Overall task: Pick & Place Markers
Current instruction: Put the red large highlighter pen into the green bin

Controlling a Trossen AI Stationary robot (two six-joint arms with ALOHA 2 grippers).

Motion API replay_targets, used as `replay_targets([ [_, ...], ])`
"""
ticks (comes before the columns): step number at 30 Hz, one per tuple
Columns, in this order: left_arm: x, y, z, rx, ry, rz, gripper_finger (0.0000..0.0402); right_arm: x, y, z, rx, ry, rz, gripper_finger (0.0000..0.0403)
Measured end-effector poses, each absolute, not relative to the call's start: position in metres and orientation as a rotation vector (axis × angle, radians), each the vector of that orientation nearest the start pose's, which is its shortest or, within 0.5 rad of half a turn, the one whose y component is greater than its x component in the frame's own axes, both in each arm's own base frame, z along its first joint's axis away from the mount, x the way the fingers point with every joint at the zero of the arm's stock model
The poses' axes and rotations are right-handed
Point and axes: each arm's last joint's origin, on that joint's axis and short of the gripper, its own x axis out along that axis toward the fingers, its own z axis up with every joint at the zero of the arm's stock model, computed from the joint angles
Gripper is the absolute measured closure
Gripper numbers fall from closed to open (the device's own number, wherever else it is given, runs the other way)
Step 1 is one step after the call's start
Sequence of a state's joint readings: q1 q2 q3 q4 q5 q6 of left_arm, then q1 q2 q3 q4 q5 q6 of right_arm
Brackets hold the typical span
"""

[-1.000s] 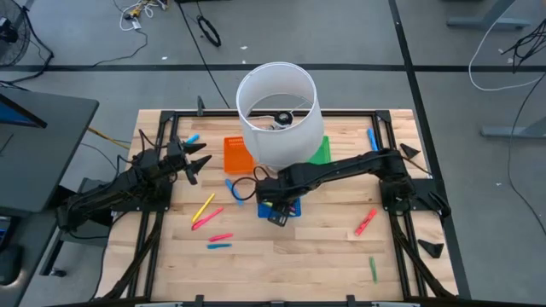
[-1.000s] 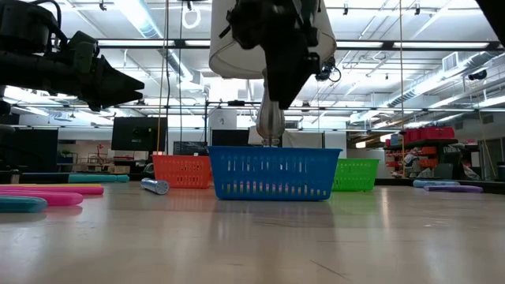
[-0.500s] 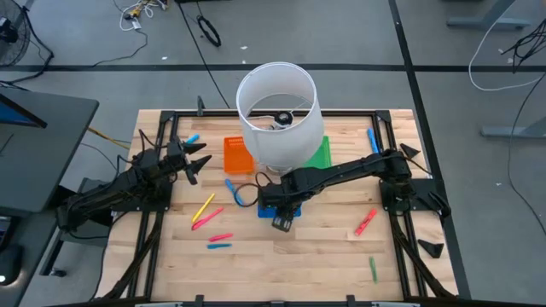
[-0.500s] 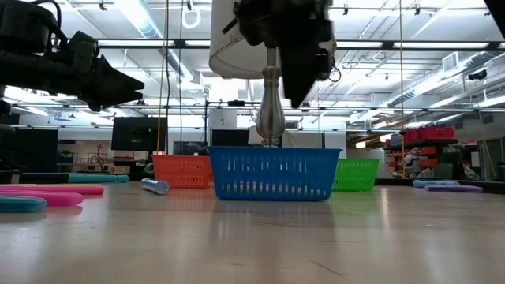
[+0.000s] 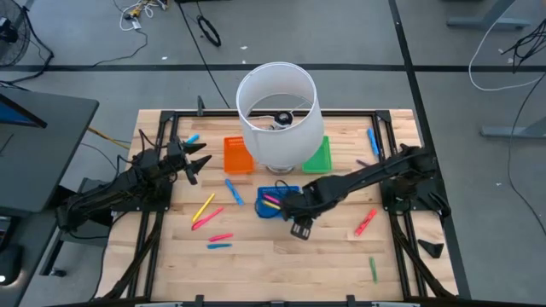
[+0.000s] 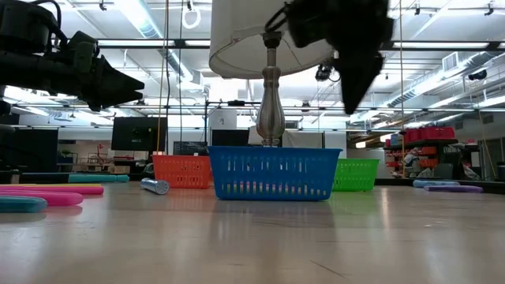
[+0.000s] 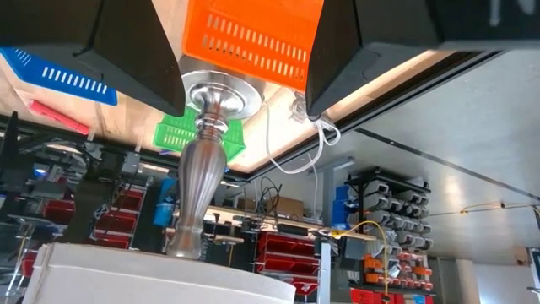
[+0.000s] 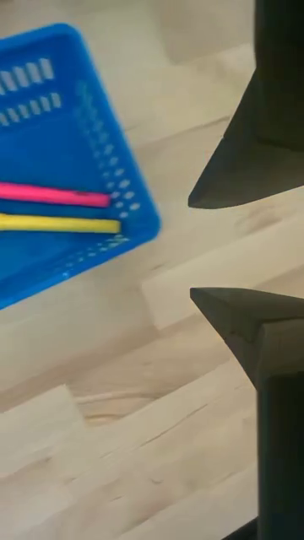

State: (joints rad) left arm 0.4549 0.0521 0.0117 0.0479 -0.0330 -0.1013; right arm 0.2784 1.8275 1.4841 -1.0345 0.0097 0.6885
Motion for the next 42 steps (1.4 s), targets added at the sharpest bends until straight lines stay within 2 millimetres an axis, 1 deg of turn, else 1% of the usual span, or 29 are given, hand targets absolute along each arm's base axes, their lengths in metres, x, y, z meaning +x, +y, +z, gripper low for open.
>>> replay_targets([
  [11,0.09,0.045,0.168,-0.098,-0.032,0.487,0.0149,0.286,0.107,0.227,0.489,1.383,-0.345,0.0239],
  [17,0.09,0.045,0.168,-0.098,-0.032,0.487,0.0149,0.26,0.109,0.222,0.604,1.388,-0.462,0.0239],
  [23,0.09,0.045,0.168,-0.098,-0.032,0.487,0.0149,0.243,0.109,0.222,0.771,1.35,-0.602,0.0239],
  [29,0.09,0.045,0.168,-0.098,-0.033,0.487,0.0149,0.233,0.107,0.222,0.942,1.299,-0.746,0.0239],
  [34,0.09,0.045,0.168,-0.098,-0.033,0.487,0.0149,0.222,0.104,0.217,1.093,1.245,-0.881,0.0239],
  [42,0.09,0.045,0.168,-0.098,-0.032,0.487,0.0149,0.198,0.107,0.205,1.268,1.196,-1.065,0.0239],
])
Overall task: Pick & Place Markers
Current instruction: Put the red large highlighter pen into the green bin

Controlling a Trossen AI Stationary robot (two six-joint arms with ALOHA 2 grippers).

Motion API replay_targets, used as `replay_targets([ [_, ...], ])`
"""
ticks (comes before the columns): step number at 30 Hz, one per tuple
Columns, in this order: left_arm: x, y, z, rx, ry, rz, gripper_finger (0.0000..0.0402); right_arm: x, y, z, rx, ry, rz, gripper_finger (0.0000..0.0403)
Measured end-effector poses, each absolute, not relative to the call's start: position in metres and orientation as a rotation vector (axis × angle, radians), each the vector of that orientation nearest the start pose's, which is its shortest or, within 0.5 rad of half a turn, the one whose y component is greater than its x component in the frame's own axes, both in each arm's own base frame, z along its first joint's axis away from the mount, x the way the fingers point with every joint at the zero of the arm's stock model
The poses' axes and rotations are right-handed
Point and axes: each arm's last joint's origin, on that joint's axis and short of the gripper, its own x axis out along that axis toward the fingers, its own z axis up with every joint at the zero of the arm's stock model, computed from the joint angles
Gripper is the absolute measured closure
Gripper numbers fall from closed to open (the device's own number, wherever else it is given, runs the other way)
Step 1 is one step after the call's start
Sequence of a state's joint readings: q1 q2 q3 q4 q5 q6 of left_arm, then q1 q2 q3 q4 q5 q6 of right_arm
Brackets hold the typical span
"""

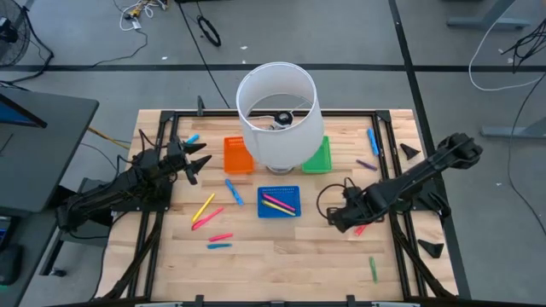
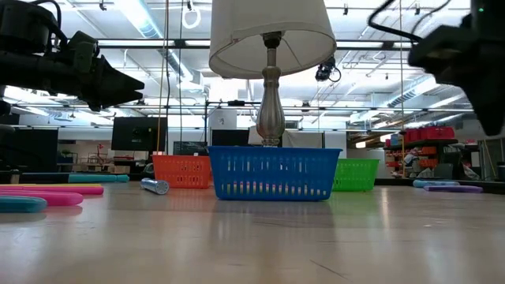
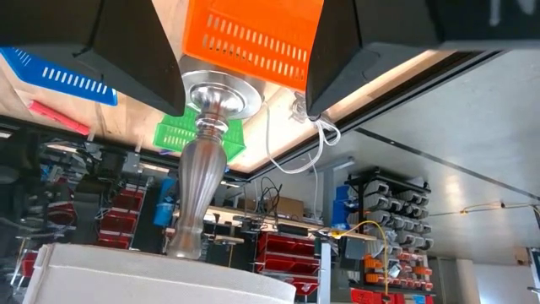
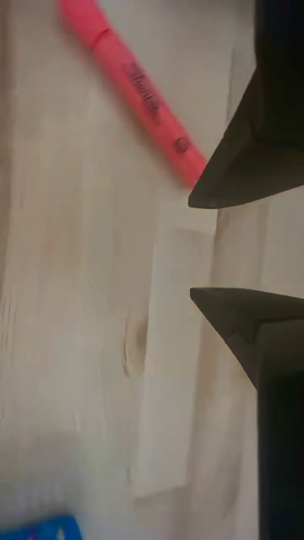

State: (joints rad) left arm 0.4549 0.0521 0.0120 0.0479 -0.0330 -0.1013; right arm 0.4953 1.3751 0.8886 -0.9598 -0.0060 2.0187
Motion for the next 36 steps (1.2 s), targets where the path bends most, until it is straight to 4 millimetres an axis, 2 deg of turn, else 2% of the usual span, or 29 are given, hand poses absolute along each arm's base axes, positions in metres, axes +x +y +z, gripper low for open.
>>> replay_targets([
  [5,0.09,0.045,0.168,-0.098,-0.033,0.487,0.0149,0.182,0.109,0.194,1.323,1.182,-1.166,0.0239],
  [12,0.09,0.045,0.168,-0.098,-0.032,0.487,0.0149,0.169,0.111,0.18,1.383,1.152,-1.223,0.0239],
  [21,0.09,0.045,0.168,-0.098,-0.032,0.487,0.0149,0.148,0.117,0.168,1.378,1.268,-1.286,0.0239],
  [36,0.09,0.045,0.168,-0.098,-0.032,0.487,0.0149,0.147,0.112,0.163,1.394,1.257,-1.329,0.0239],
])
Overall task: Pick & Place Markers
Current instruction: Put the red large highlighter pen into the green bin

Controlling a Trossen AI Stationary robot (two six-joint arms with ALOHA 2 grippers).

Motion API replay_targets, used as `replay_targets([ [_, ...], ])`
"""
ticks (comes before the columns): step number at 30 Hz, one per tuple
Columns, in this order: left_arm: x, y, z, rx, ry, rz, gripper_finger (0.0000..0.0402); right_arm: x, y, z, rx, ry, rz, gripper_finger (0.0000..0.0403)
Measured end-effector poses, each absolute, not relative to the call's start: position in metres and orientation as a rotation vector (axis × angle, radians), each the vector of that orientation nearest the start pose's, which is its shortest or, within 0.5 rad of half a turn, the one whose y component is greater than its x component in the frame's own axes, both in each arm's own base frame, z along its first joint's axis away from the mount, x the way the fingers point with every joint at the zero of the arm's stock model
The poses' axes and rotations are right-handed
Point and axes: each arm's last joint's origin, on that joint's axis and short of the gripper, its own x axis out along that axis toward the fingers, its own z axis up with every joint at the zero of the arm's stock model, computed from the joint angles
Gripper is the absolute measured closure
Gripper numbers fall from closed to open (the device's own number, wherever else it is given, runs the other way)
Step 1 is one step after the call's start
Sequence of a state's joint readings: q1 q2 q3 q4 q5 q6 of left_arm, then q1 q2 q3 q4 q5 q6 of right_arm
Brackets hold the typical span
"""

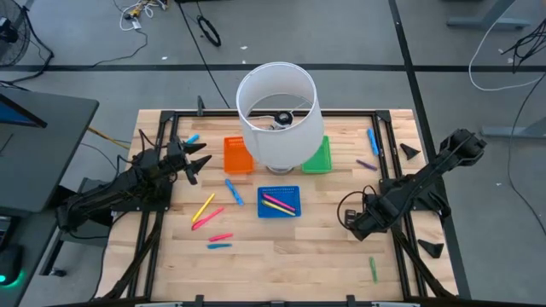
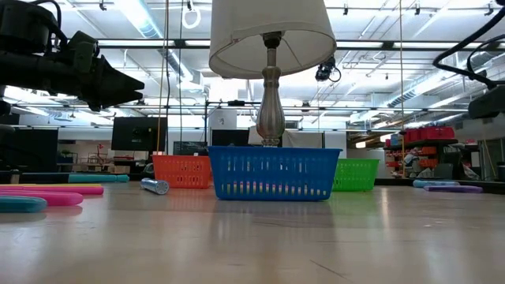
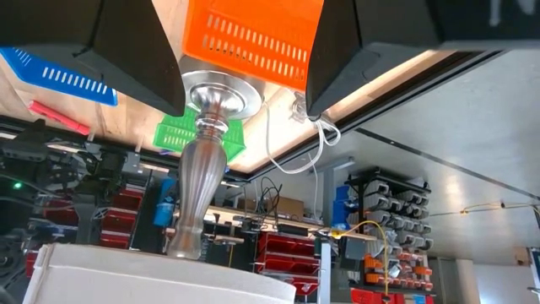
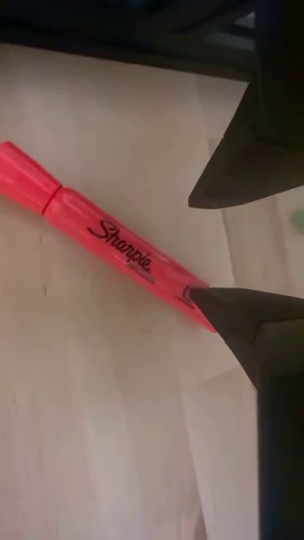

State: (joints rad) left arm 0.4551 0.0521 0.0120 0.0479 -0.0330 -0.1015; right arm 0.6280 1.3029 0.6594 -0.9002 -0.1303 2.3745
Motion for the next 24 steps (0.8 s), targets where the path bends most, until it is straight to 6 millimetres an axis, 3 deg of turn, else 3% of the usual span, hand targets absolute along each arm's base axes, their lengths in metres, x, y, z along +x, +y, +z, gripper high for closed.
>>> replay_targets([
  [13,0.09,0.045,0.168,-0.098,-0.033,0.487,0.0149,0.153,0.106,0.16,1.412,1.215,-1.363,0.0239],
  [24,0.09,0.045,0.168,-0.098,-0.033,0.487,0.0149,0.158,0.109,0.143,1.475,1.21,-1.294,0.0239],
])
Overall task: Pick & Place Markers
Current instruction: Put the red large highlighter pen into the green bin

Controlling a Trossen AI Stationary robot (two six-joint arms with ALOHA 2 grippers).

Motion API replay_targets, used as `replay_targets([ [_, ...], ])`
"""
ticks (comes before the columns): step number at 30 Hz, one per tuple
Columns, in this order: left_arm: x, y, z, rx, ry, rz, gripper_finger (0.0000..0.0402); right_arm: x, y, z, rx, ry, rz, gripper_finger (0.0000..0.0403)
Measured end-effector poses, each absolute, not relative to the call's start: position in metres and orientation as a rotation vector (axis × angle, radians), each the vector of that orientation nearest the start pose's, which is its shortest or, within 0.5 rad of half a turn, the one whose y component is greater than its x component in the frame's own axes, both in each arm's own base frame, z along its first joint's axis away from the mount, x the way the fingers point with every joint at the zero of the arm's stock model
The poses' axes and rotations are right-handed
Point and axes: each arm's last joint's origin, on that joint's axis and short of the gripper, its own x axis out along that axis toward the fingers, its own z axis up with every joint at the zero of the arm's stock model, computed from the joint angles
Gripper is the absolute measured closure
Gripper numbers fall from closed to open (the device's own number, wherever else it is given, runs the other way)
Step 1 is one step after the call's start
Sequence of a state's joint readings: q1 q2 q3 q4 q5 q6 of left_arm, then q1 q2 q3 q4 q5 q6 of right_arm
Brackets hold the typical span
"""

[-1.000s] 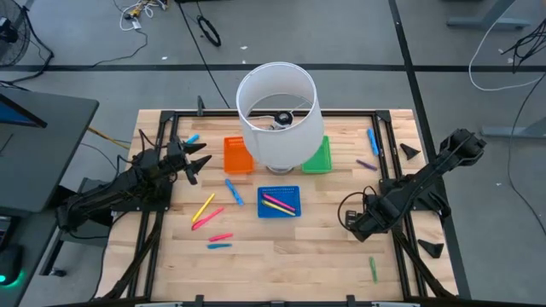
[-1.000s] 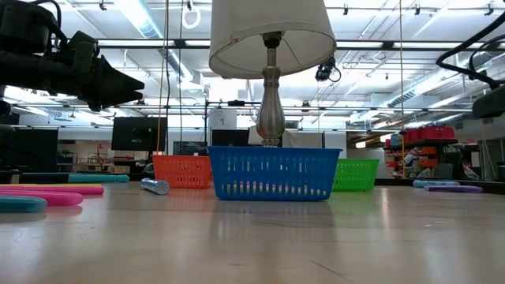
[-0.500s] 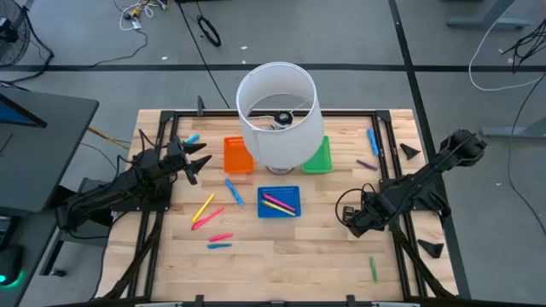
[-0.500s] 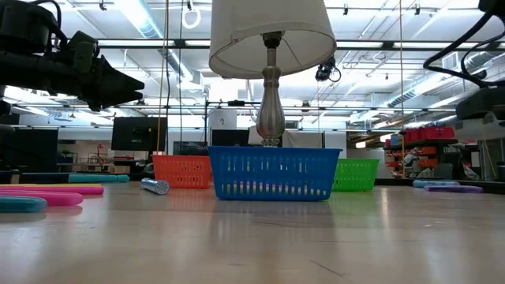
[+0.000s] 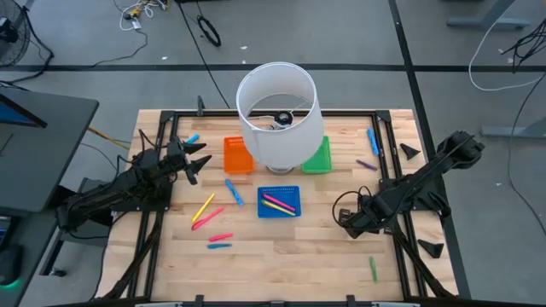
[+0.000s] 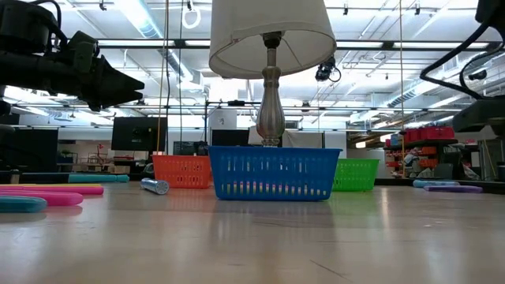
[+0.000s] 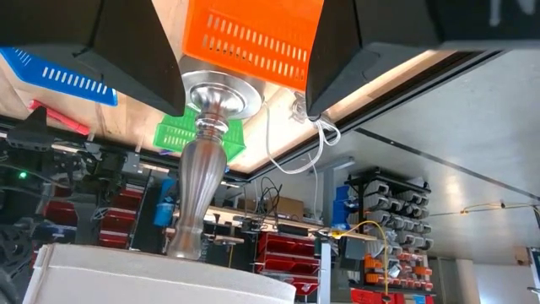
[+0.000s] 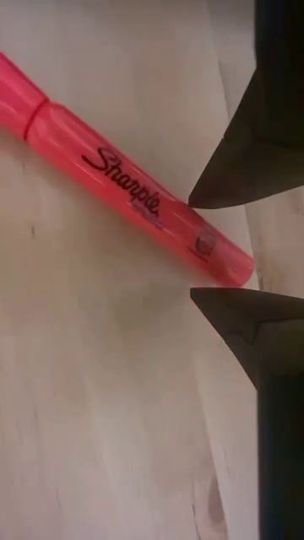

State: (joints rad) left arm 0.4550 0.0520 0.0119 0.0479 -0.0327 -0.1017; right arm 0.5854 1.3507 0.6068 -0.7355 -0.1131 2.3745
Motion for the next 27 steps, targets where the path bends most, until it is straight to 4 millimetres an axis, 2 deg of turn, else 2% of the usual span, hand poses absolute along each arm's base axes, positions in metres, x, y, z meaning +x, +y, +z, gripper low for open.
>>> replay_targets([
  [13,0.0896,0.0449,0.1681,-0.098,-0.032,0.487,0.0149,0.1554,0.1071,0.1345,1.454,1.216,-1.318,0.0246],
  [23,0.0896,0.0449,0.1681,-0.098,-0.032,0.487,0.0149,0.1562,0.1076,0.1344,1.442,1.23,-1.287,0.0322],
  [27,0.0896,0.0449,0.1681,-0.098,-0.032,0.487,0.0149,0.1562,0.1076,0.1345,1.427,1.242,-1.268,0.0336],
])
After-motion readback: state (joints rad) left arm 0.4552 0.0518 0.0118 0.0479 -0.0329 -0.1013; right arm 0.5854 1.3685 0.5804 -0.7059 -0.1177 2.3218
